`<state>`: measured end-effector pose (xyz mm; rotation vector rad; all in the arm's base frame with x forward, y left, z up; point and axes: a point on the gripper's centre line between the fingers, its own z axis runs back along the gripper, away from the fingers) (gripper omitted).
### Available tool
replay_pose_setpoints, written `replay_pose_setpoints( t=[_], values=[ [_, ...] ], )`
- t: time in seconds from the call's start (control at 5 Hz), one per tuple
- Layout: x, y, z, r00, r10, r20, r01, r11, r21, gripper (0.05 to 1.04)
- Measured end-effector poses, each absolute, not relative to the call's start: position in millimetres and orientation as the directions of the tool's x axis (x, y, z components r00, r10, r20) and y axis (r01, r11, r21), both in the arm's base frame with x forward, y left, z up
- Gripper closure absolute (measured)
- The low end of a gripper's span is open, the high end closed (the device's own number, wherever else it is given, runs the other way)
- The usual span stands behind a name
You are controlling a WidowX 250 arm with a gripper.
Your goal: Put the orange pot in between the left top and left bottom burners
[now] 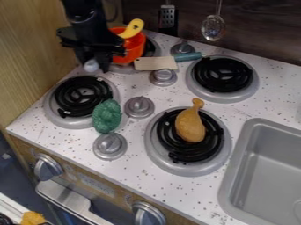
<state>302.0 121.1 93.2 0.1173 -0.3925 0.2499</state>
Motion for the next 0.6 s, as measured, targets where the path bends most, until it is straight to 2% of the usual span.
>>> replay_pose_setpoints(
  t=[0.2, 0.6],
  values=[
    [297, 129, 86, 0.879, 0.222, 0.422, -0.262, 0.964, 0.037, 0.705],
    [293, 135, 67, 0.876, 0.237, 0.419, -0.271, 0.962, 0.021, 0.705]
  ],
)
